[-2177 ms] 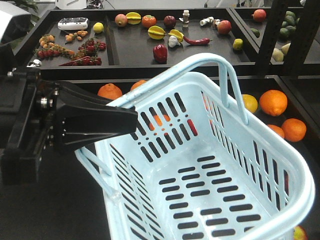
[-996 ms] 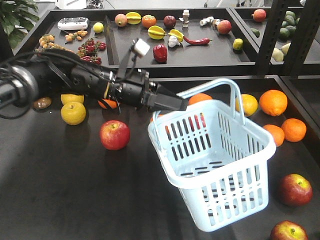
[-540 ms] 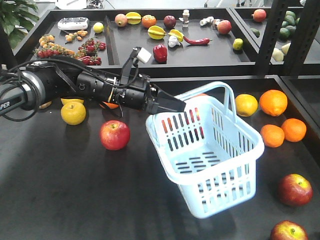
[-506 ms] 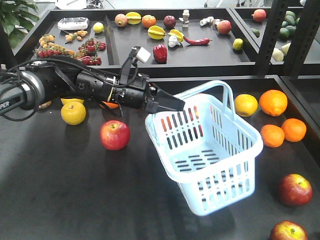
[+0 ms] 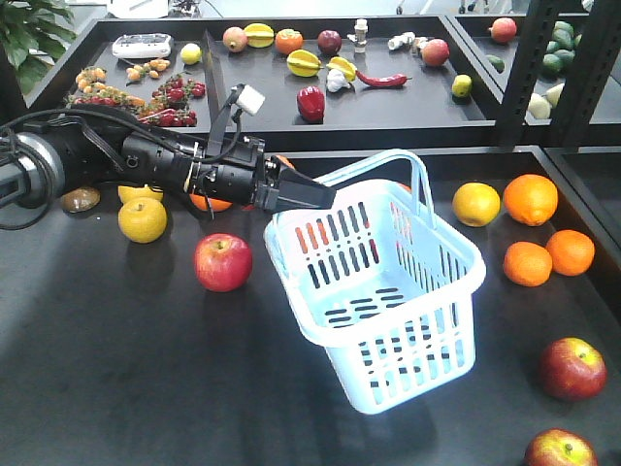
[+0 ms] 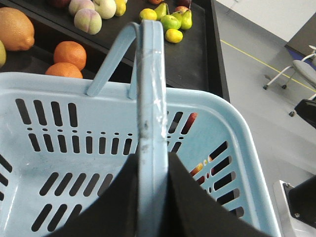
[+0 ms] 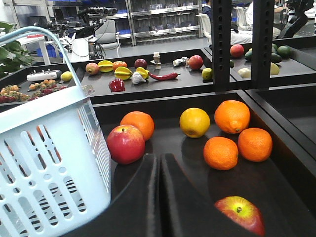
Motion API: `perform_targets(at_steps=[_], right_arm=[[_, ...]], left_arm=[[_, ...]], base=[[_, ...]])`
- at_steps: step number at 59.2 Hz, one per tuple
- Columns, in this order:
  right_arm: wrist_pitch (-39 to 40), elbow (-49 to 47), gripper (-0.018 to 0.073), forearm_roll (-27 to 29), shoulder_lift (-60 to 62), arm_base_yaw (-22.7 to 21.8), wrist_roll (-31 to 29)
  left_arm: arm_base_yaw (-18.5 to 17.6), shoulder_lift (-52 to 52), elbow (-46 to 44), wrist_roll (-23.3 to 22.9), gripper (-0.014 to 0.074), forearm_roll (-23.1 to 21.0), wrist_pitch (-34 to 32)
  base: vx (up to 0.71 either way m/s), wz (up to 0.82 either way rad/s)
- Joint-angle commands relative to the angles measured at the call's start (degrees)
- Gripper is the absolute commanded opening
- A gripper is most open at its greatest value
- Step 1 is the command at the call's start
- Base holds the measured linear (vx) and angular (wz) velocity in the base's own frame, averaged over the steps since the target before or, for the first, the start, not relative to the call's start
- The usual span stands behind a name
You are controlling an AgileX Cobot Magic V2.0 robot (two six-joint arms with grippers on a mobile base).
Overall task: Pick three apples into basket with both arms
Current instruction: 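Swing the left arm to lower the basket onto the table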
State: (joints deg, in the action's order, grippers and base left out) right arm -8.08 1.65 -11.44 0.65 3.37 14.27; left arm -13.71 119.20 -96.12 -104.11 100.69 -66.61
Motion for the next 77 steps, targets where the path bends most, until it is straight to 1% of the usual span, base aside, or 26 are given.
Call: perform_targets(at_steps=[1,13,23,32,42,52,63,70,77], right_arm=[[4.3,0.7,-0.0005,-0.4,0.7,-0.1,-0.1],[4.3,0.7,-0.0005,-0.4,0.7,-0.1,-0.1],[4.3,0.7,-0.0005,-0.4,0.7,-0.1,-0.1],[4.3,0.7,-0.0005,-0.4,0.7,-0.1,-0.1],[4.3,0.7,-0.0005,-0.4,0.7,-0.1,-0.1],[4.3,0.7,-0.0005,-0.4,0.7,-0.1,-0.1],[4.3,0.7,-0.0005,-0.4,0.7,-0.1,-0.1],[4.3,0.7,-0.0005,-0.4,0.7,-0.1,-0.1],[4.3,0.7,-0.0005,-0.4,0.7,-0.1,-0.1]], left_arm=[[0.1,-3.7,-1.6,-0.2,0.0007,1.2,-2.0],[2.0,-3.7,-1.6,-0.2,0.0021,1.2,-2.4],[4.1,-3.7,-1.6,-0.2,0.0024,1.2,-4.9],[4.5,-3.7,-1.6,-0.2,0.0034,1.2,-5.8],[4.5,-3.5,-1.6,-0.2,0.0065,1.2,-6.3],[4.5,-3.5,-1.6,-0.3,0.0123,1.2,-7.5],[4.5,-3.5,-1.6,-0.5,0.0221,1.2,-7.6],[4.5,-3.5,-1.6,-2.3,0.0308,1.2,-7.6],[4.5,-3.5,-1.6,-4.2,0.0377,1.2,-7.6]], base=[[0.00,0.00],[0.00,0.00],[0.00,0.00],[0.00,0.00],[0.00,0.00],[0.00,0.00],[0.00,0.00],[0.00,0.00],[0.00,0.00]])
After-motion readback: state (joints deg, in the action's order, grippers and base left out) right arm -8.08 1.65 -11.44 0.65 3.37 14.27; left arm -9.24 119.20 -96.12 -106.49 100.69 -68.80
